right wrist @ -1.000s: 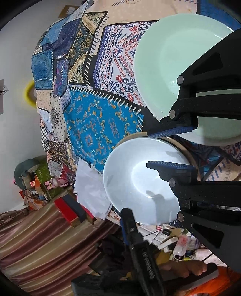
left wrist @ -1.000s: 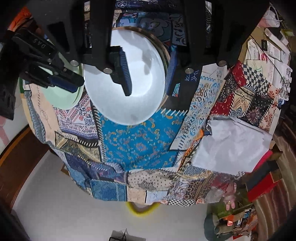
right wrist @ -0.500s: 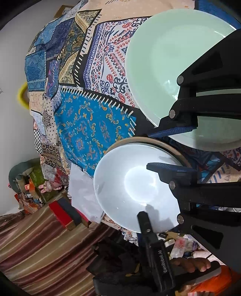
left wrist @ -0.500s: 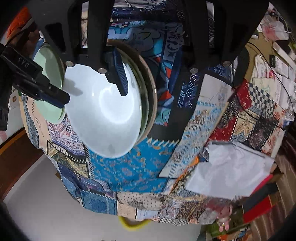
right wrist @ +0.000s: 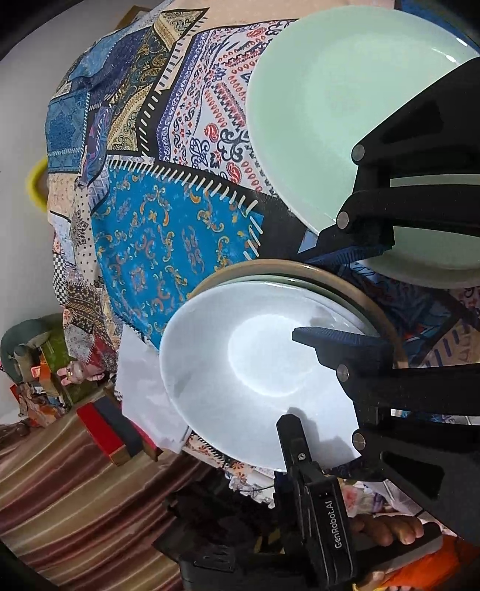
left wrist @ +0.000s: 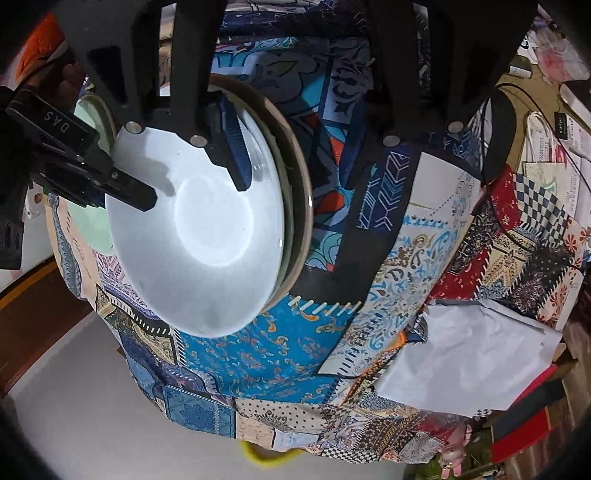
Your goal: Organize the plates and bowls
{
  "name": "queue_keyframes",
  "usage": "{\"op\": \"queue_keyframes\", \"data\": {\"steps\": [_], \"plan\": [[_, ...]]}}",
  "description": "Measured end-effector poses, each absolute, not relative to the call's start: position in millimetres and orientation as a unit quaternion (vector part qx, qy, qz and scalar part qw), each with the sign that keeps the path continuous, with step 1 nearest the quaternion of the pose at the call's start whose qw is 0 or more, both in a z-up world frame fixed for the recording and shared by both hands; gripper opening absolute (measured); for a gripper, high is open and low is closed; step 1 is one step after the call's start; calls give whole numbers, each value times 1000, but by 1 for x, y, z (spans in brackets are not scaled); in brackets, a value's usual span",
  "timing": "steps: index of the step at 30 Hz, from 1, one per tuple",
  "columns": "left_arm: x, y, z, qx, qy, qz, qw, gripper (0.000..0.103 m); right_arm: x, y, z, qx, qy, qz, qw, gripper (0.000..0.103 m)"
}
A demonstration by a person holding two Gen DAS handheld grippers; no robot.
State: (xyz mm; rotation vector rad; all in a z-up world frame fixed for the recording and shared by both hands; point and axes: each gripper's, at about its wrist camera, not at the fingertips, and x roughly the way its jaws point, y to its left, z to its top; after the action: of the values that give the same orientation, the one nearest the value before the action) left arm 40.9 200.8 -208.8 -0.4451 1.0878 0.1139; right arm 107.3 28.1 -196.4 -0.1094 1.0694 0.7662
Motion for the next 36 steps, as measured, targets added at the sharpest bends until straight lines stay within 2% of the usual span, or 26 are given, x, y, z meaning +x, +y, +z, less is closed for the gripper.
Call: {"op": "queue_keyframes", "data": {"steps": [4, 8, 36], "plan": [[46, 197, -216, -212, 520, 45, 826, 48, 107, 33, -197, -61, 493, 354, 792, 33], [49, 187, -213, -202, 517, 29, 831, 40, 109, 35, -197, -61, 492, 354, 793, 34], [51, 167, -178, -170, 498, 54, 849, 40, 105, 20, -176, -13, 466, 343, 815, 33]]}}
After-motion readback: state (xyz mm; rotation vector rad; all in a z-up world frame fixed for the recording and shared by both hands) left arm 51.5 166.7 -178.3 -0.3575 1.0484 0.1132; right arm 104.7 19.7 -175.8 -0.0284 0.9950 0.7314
